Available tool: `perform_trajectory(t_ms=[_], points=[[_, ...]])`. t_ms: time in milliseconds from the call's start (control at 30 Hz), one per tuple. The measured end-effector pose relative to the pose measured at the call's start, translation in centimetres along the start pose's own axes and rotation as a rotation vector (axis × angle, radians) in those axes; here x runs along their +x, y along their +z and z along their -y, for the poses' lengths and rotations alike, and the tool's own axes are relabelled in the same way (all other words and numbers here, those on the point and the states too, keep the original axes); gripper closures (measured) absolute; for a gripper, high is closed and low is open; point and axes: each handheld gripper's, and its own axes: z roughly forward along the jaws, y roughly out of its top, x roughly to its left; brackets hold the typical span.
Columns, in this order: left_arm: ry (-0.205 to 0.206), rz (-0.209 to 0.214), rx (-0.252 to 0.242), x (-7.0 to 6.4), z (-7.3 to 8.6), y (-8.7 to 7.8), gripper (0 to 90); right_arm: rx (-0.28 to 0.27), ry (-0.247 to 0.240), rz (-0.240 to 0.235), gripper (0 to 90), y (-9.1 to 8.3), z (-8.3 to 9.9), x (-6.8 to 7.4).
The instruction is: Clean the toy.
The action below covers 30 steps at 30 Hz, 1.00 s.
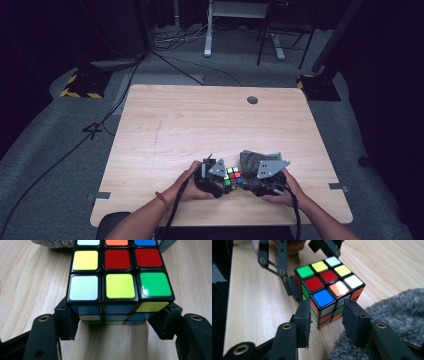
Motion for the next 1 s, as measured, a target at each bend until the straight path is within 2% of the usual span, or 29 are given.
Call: perform_trajectory(t_ms=[33, 100, 167, 233, 300, 333, 400, 433, 500, 533, 600, 633, 733, 767, 1000], points=[[0.000, 0.000, 0.001, 0.0, 0.0, 0.0, 33.4, -0.003, -0.002, 0.001, 63.6, 0.0, -0.1, 0.1], [0.001, -0.002, 0.006, 0.0, 0.0, 0.0, 33.4, -0.014, -0.001, 0.000, 63.7, -0.1, -0.2, 0.1], [0.005, 0.000, 0.020, -0.1, 0.0, -0.2, 33.7, 0.000, 0.003, 0.003, 58.3, 0.1, -0.5, 0.1], [0.003, -0.002, 0.020, -0.1, 0.0, -0.2, 33.8, 0.006, 0.004, 0.001, 57.9, 0.2, -0.4, 0.1], [0.006, 0.000, 0.023, -0.1, 0.2, -0.4, 33.9, 0.032, 0.011, -0.008, 57.9, 0.4, -0.3, 0.1], [0.010, 0.002, 0.021, -0.1, 0.2, -0.4, 33.9, 0.077, 0.004, -0.009, 56.2, 1.0, 0.0, 0.2], [0.015, 0.006, 0.018, -0.2, 0.3, -0.4, 33.9, 0.085, 0.001, -0.012, 56.0, 1.3, 0.1, 0.2], [0.012, 0.012, 0.020, -0.3, 0.3, -0.4, 33.8, 0.114, 0.000, -0.017, 53.1, 1.8, 0.0, 0.4], [0.013, 0.013, 0.016, -0.2, 0.3, -0.5, 33.7, 0.118, 0.001, -0.012, 53.1, 2.0, 0.0, 0.4], [0.013, 0.013, 0.016, -0.2, 0.3, -0.5, 33.6, 0.118, 0.001, -0.012, 53.1, 2.0, 0.0, 0.4], [0.007, 0.016, 0.016, -0.1, 0.4, -0.5, 33.2, 0.070, 0.020, -0.029, 56.1, 1.5, -0.1, 0.2], [0.007, 0.016, 0.016, -0.1, 0.4, -0.5, 33.1, 0.070, 0.020, -0.029, 56.1, 1.5, -0.1, 0.2], [0.015, 0.015, 0.016, -0.1, 0.4, -0.5, 33.0, 0.057, 0.002, -0.030, 56.0, 1.4, -0.4, 0.5], [0.010, 0.018, 0.017, -0.1, 0.4, -0.4, 32.7, 0.038, 0.003, -0.047, 57.6, 1.3, -0.6, 0.6], [0.012, 0.015, 0.010, -0.1, 0.2, -0.6, 31.8, 0.005, -0.047, -0.045, 59.3, 1.6, -1.7, 1.4]])
